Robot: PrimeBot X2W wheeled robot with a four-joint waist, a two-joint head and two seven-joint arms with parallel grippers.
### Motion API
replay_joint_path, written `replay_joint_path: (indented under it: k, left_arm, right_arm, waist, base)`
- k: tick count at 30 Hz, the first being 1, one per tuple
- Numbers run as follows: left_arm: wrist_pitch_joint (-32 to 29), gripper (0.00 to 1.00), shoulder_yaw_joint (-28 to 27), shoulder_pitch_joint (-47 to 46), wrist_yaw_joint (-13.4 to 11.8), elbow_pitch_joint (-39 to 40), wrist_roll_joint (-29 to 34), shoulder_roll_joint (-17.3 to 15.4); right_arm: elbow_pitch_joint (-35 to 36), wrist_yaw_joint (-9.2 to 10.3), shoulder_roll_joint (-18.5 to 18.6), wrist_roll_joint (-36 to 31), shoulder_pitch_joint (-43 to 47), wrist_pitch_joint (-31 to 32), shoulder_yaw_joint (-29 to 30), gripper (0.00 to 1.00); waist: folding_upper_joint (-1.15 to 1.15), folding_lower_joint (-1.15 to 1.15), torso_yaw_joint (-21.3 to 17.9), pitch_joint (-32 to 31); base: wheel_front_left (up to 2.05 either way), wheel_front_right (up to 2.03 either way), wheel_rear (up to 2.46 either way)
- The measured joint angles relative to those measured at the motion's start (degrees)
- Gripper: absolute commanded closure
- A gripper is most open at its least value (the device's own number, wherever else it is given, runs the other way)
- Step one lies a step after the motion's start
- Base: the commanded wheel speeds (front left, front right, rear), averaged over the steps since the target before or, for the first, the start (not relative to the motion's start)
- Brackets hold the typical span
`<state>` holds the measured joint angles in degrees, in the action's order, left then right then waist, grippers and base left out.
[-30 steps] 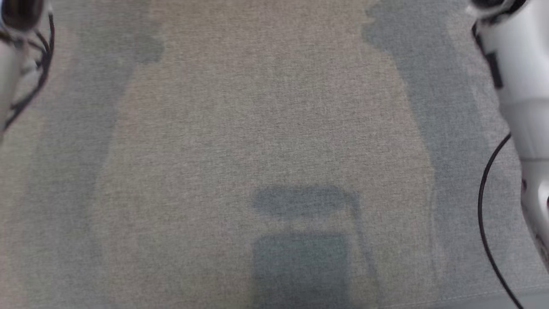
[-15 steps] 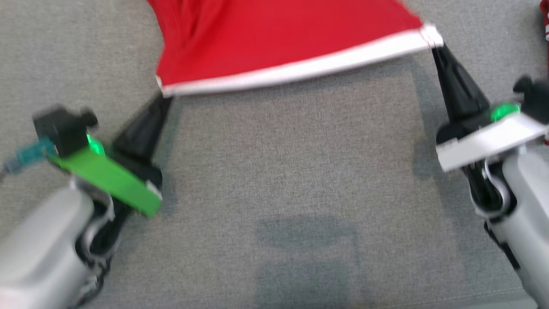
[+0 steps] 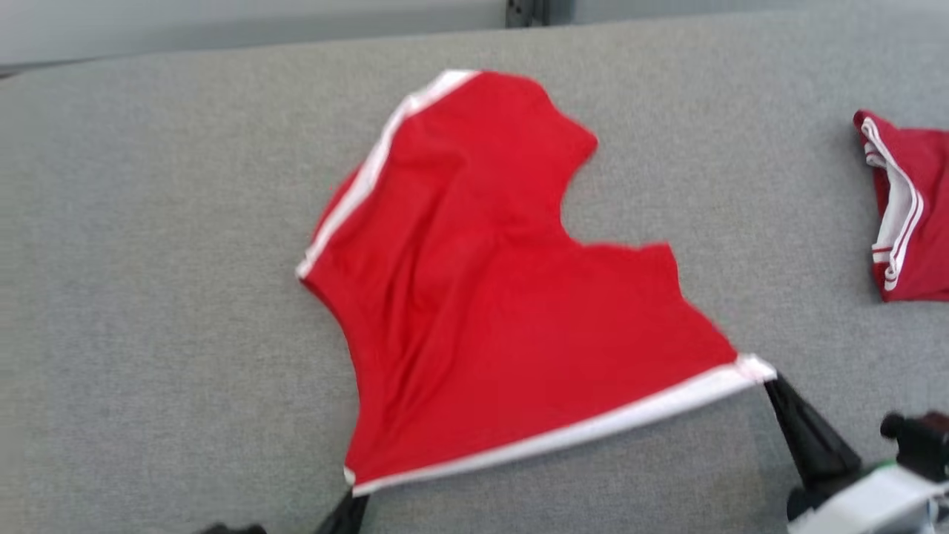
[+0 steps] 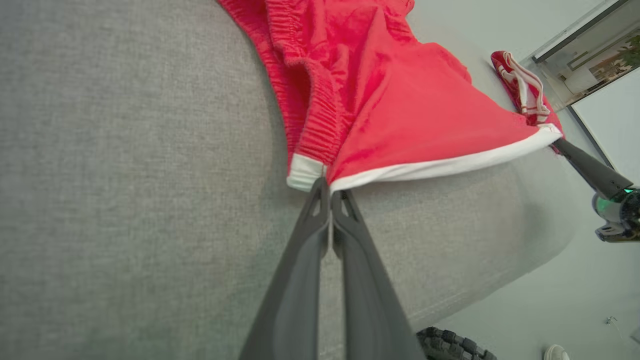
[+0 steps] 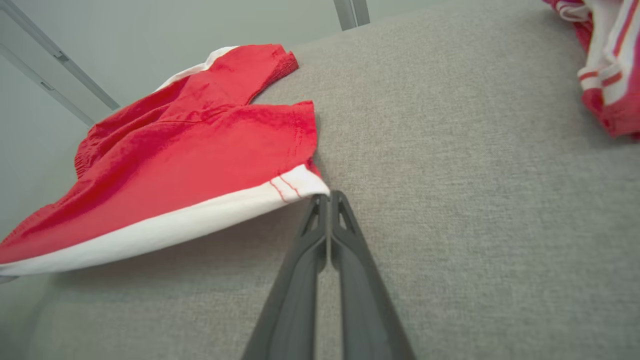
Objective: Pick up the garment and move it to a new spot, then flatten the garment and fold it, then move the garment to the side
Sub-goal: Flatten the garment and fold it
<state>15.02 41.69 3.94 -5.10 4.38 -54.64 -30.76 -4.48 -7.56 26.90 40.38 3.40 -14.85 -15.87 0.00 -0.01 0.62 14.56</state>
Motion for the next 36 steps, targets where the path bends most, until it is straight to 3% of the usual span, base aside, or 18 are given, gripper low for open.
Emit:
replay_joint_path:
  k: [8, 13, 19, 24, 32, 36]
  left_arm:
    - [0.0, 1.0, -0.65, 8.71, -0.01, 0.91, 1.47, 2.44]
    - [0.0, 1.0, -2.14, 9.39, 0.52, 2.44, 0.37, 2.88]
    - [-1.86, 1.0, -5.63, 2.15, 1.36, 4.95, -1.88, 3.24]
    - [-7.45, 1.0, -6.5, -10.22, 2.57, 3.32, -4.24, 6.8]
    - [-12.94, 1.0, -6.14, -29.23, 1.58, -13.23, -4.2, 15.74]
    - [-14.47, 1.0, -4.81, -34.17, 3.16, -21.23, -4.61, 18.24]
  right_arm:
    - [4.95, 0.0, -0.71, -1.22, 12.95, 1.57, 4.57, 1.0]
    - [8.68, 0.0, -0.15, -3.33, 11.16, 4.38, 6.37, 1.0]
    - [10.84, 0.01, 0.03, -4.97, -4.2, 9.77, 5.1, 1.0]
    - [5.19, 0.03, 1.49, -5.73, -19.12, 14.51, 3.91, 1.0]
    - [-8.27, 0.04, 2.65, -7.53, -38.88, 20.17, -1.67, 1.0]
    - [-15.41, 0.05, 1.52, -8.0, -46.14, 21.35, -5.58, 1.0]
  waist:
    - [0.0, 0.0, 2.87, -6.34]
    - [0.0, 0.0, 4.74, -7.91]
    - [0.0, 0.0, 5.57, -5.83]
    - [0.0, 0.0, 6.73, -1.83]
    - [0.0, 0.0, 12.62, 4.07]
    - [0.0, 0.01, 15.58, 6.49]
  base:
    - [0.0, 0.0, 0.0]
    - [0.0, 0.0, 0.0]
    - [0.0, 0.0, 0.0]
    - [0.0, 0.0, 0.0]
    - [0.0, 0.0, 0.0]
    - [0.0, 0.0, 0.0]
